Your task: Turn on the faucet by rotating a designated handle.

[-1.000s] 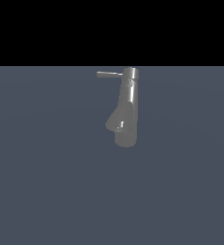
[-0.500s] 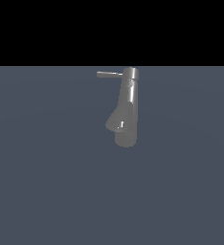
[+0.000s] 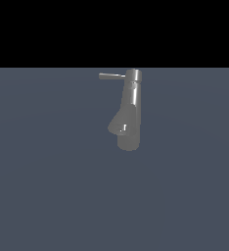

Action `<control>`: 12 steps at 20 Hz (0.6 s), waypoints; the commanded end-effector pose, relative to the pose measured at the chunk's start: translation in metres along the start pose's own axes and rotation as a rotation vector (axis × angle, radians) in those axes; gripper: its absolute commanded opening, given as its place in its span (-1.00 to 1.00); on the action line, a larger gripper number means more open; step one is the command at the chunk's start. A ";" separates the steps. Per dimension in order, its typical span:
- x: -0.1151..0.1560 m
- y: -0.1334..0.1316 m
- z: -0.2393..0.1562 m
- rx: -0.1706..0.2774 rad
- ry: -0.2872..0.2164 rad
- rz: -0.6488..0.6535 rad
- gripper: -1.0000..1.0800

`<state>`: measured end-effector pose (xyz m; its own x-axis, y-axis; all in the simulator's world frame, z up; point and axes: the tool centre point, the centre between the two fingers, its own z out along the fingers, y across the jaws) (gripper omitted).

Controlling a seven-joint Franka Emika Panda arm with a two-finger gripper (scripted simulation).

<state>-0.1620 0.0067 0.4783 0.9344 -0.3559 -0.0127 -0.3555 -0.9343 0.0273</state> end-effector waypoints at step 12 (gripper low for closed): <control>0.078 -0.032 0.020 0.000 0.010 0.333 -1.00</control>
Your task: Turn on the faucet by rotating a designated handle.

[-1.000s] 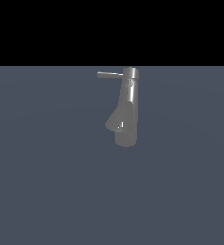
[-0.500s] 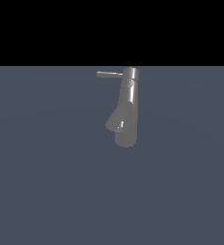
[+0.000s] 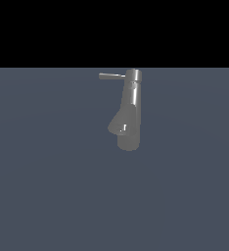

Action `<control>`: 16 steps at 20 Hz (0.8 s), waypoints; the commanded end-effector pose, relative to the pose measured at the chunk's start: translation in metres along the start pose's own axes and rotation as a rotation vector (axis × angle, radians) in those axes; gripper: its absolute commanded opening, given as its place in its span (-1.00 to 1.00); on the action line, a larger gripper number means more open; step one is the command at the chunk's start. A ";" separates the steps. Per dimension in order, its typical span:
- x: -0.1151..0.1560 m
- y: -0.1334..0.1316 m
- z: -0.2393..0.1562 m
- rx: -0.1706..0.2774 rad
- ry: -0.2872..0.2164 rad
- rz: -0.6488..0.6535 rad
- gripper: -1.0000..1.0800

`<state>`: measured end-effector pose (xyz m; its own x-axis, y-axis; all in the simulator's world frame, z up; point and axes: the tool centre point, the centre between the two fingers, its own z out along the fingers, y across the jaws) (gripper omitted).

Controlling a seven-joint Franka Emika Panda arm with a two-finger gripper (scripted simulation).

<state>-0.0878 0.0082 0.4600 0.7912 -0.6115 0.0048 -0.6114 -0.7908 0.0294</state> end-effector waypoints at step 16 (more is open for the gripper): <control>0.082 -0.066 0.052 0.023 -0.007 0.431 -1.00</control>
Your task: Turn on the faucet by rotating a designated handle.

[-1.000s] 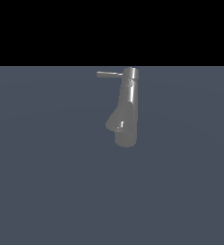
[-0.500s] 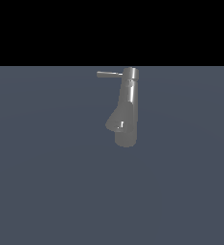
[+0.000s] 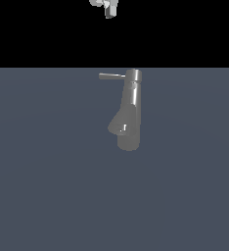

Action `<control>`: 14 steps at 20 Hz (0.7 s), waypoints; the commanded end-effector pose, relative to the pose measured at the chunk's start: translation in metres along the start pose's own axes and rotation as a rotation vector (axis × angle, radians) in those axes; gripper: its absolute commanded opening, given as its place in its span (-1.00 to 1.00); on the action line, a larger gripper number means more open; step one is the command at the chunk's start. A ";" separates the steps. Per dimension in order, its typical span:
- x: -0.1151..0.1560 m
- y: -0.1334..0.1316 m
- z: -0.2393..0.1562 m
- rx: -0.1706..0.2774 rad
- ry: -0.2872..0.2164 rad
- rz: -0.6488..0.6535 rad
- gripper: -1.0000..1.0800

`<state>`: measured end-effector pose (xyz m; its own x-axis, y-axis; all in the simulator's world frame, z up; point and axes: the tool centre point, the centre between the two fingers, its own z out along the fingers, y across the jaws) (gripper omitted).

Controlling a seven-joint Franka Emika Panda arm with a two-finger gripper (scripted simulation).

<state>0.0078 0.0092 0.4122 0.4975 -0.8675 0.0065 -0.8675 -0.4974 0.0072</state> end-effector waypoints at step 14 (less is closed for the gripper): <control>0.042 -0.071 0.069 0.026 -0.034 0.391 -1.00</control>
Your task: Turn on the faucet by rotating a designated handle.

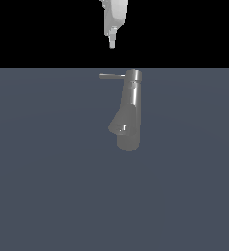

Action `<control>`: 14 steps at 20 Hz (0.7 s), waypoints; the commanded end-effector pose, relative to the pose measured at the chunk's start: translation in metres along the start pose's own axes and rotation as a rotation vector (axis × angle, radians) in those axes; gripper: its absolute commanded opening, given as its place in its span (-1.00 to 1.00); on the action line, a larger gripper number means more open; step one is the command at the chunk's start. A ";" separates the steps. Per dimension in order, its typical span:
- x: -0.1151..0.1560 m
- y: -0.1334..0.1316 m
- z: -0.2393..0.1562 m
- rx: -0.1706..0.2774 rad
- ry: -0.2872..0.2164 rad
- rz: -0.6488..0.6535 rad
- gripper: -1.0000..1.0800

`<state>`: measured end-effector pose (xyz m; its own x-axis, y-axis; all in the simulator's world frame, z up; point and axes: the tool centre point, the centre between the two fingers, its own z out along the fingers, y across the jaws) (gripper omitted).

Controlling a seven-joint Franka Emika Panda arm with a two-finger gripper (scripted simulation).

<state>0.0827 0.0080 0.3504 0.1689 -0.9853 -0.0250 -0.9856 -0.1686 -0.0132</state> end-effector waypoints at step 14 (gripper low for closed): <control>0.013 -0.048 0.059 0.013 -0.039 0.284 -1.00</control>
<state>0.1297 0.0048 0.2949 -0.0957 -0.9933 -0.0646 -0.9952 0.0967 -0.0130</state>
